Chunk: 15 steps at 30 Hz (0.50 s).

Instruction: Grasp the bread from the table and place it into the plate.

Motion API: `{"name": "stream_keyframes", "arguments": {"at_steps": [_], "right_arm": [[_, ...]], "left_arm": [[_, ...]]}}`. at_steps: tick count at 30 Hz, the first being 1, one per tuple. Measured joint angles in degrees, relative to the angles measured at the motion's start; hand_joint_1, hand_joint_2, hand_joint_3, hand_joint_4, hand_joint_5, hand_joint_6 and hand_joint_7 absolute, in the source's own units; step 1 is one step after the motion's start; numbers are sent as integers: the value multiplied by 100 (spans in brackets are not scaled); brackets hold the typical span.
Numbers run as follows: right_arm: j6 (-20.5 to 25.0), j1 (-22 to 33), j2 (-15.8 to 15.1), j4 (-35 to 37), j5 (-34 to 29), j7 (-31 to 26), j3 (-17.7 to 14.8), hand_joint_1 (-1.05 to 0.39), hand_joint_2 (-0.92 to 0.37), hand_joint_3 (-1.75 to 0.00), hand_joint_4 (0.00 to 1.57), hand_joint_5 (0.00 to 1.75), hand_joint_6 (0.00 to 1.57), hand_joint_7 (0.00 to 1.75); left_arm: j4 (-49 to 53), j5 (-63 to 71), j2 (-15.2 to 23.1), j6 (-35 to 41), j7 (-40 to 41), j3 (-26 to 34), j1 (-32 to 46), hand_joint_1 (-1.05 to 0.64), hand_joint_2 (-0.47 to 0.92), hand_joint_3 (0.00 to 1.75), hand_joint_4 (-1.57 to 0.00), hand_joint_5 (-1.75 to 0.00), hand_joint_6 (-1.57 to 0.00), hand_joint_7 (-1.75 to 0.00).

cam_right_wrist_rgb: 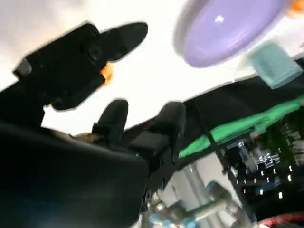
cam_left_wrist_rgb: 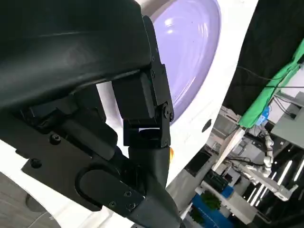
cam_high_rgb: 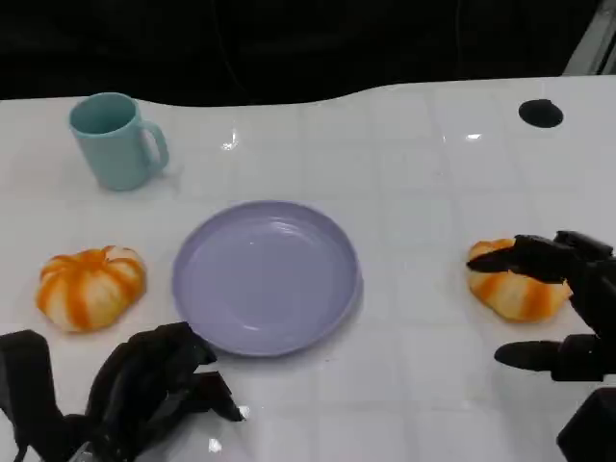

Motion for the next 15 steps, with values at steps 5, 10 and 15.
{"name": "stream_keyframes", "arguments": {"at_steps": [5, 10, 15], "right_arm": [[526, -6, -140, -165, -907, -96, 213, -60, -66, 0, 4, 99, 41, 34], [946, -107, -171, -235, -1395, -130, 475, -62, -64, 0, 2, 100, 47, 25], [1289, -371, -195, -98, -1791, -175, 759, -61, -62, 0, 4, 92, 50, 14]], "left_arm": [[3, -2, -4, -1, -3, 1, -1, -105, 66, 0, -157, -67, -157, -57], [4, -7, -12, 1, -3, 6, 0, -105, 66, 0, -157, -67, -157, -56], [-8, -17, -27, 6, -2, -2, 5, -105, 66, 0, -157, -68, -157, -57]]}}
